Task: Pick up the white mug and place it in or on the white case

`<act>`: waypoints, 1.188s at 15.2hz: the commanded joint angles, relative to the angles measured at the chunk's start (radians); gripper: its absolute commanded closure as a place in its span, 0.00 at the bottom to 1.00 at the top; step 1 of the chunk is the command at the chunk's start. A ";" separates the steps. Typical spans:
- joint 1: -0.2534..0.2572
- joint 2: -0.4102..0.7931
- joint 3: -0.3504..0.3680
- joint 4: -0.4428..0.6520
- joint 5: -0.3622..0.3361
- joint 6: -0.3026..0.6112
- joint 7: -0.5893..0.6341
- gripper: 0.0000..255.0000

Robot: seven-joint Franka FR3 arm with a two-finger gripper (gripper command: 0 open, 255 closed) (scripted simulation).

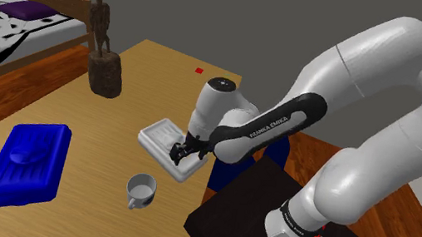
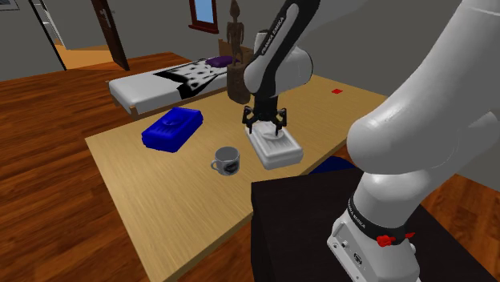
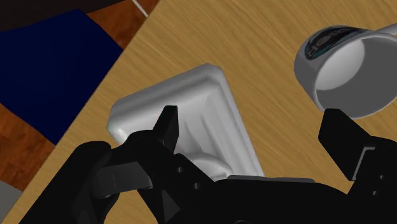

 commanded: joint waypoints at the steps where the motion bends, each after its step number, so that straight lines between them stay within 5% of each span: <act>1: -0.017 0.096 0.030 0.033 -0.082 0.065 0.094 0.00; 5: 0.007 0.298 0.001 0.119 -0.355 0.164 0.349 0.00; 9: 0.143 0.478 -0.128 0.234 -0.555 0.226 0.552 0.00; 11: 0.208 0.553 -0.183 0.292 -0.606 0.249 0.615 0.00; 18: 0.283 0.663 -0.274 0.344 -0.670 0.315 0.672 0.00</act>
